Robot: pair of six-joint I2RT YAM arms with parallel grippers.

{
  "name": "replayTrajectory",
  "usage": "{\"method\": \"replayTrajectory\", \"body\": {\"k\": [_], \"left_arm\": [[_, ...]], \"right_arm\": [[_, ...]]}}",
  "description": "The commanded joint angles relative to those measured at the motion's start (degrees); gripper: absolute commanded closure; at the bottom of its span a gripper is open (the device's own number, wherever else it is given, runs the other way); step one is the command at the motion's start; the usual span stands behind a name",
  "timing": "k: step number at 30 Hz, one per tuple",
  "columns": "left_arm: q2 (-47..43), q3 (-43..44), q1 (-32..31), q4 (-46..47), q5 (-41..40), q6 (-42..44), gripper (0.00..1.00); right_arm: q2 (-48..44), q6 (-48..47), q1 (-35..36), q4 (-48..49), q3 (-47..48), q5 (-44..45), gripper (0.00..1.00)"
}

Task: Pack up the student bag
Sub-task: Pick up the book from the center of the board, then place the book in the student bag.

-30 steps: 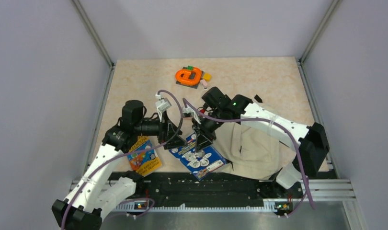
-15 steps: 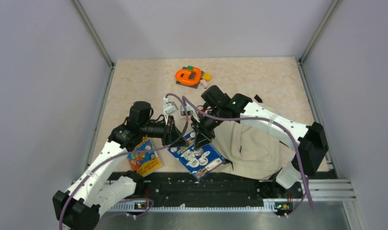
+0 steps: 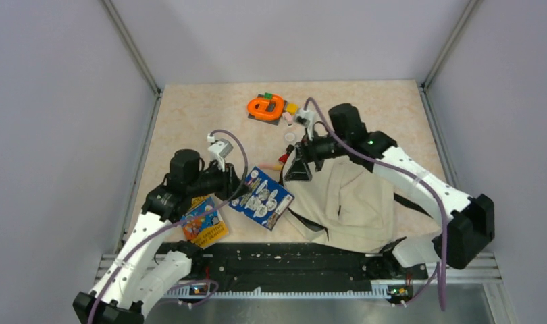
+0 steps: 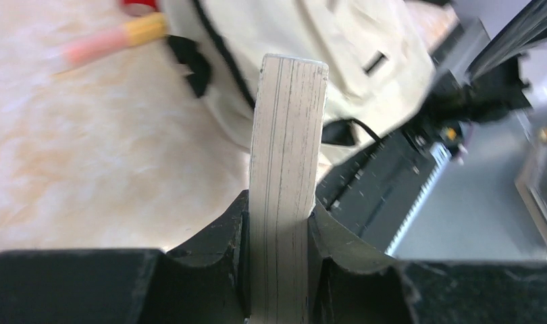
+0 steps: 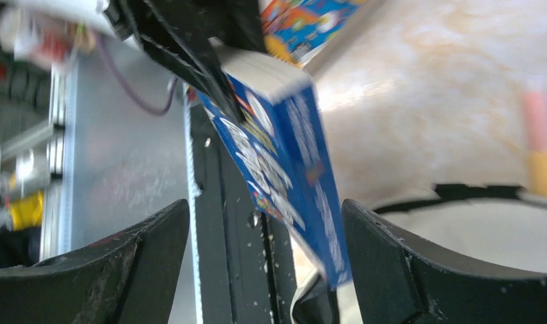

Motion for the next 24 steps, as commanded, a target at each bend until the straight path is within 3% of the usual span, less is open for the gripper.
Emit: {"method": "replayTrajectory", "body": {"k": [1, 7, 13, 24], "left_arm": [[-1.70, 3.53, 8.35, 3.97, -9.70, -5.08, 1.00], [-1.26, 2.37, 25.63, 11.00, -10.21, -13.72, 1.00], [-0.83, 0.81, 33.49, 12.55, -13.97, -15.56, 1.00], [-2.23, -0.17, 34.41, 10.68, -15.33, -14.28, 1.00]], "right_arm": [[-6.49, 13.25, -4.55, 10.91, -4.22, 11.67, 0.16], [-5.54, 20.12, -0.92, 14.97, -9.17, 32.06, 0.21], [-0.79, 19.87, 9.70, 13.63, -8.22, 54.77, 0.20], [15.43, 18.40, 16.27, 8.87, 0.33, 71.01, 0.19]]}}
